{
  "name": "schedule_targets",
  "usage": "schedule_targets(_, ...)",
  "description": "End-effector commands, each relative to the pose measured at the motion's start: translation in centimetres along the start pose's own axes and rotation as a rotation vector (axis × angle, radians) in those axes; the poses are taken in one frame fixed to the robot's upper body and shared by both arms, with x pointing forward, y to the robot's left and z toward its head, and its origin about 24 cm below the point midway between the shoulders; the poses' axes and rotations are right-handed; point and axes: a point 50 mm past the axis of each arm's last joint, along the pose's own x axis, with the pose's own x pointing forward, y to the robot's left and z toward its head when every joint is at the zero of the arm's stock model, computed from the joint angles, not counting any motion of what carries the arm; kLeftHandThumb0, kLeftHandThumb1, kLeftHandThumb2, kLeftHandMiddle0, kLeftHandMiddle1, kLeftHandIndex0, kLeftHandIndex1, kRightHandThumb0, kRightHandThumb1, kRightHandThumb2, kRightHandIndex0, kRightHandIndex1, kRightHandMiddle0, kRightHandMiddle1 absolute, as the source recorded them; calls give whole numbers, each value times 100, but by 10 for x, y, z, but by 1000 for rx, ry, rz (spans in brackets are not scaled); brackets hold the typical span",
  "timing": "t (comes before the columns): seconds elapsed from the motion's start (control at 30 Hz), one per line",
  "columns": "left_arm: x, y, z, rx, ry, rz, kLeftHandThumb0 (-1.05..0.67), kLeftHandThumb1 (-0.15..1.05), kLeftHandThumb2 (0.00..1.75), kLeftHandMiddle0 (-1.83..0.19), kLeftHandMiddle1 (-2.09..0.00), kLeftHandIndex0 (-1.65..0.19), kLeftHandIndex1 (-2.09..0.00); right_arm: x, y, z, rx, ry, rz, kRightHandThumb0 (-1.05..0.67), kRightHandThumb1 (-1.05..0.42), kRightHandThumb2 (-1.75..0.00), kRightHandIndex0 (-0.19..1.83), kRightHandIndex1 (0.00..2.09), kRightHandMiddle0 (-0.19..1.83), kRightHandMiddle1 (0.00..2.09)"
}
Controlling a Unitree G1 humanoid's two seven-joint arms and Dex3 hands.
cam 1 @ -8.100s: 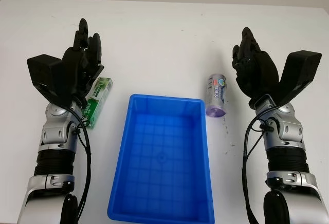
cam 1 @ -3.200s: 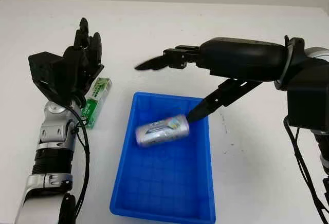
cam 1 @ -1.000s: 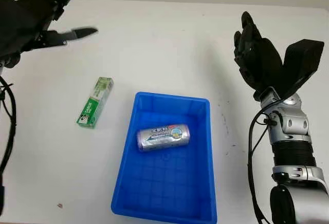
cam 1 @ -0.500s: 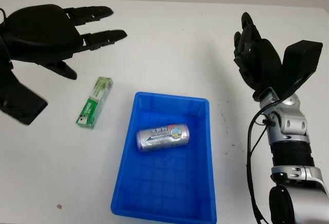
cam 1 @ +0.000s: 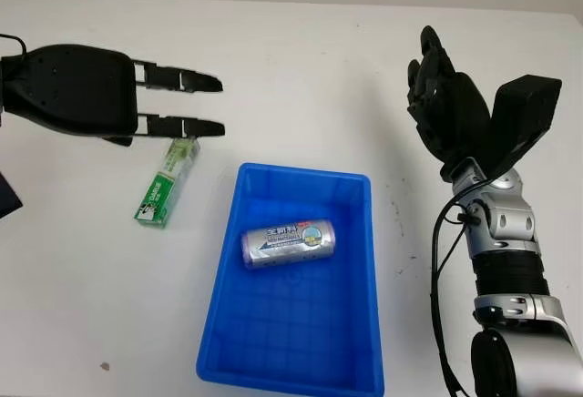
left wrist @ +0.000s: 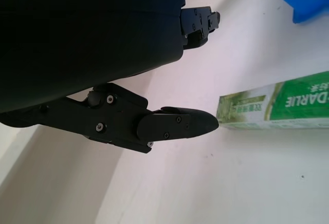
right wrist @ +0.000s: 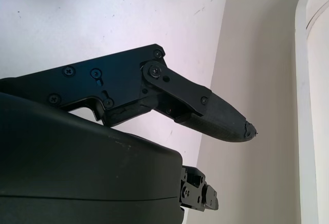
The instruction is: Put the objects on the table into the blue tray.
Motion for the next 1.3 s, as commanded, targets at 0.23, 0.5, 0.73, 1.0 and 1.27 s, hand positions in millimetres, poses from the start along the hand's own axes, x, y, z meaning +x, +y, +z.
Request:
schedule_targets(0.23, 3, 0, 7, -57, -95, 59, -41, 105, 41, 10, -8, 10, -7, -3, -4, -1, 15, -21, -19, -68, -105, -88, -19, 0, -19, 0)
schedule_targets(0.5, 12, -8, 28, -150, -153, 104, -20, 105, 42, -1, -9, 1, -12, -2, -4, -1, 26, -17, -12, -67, -105, -87, -19, 0, -19, 0)
schedule_targets(0.73, 15, -16, 42, -165, -206, 69, -17, 105, 35, -9, -12, -2, -15, -4, -5, 0, 34, -24, -11, -65, -105, -88, -19, 0, -19, 0)
schedule_targets(1.0, 18, -25, 48, -163, -225, 5, -17, 105, 22, -5, -70, 13, -102, -5, -7, -2, 51, -27, -15, -67, -105, -87, -19, 0, -19, 0)
schedule_targets(1.27, 24, -33, 51, -137, -224, 38, -17, 105, 13, -22, -114, -4, -134, -6, -8, -2, 58, -30, -9, -68, -105, -86, -19, 0, -19, 0)
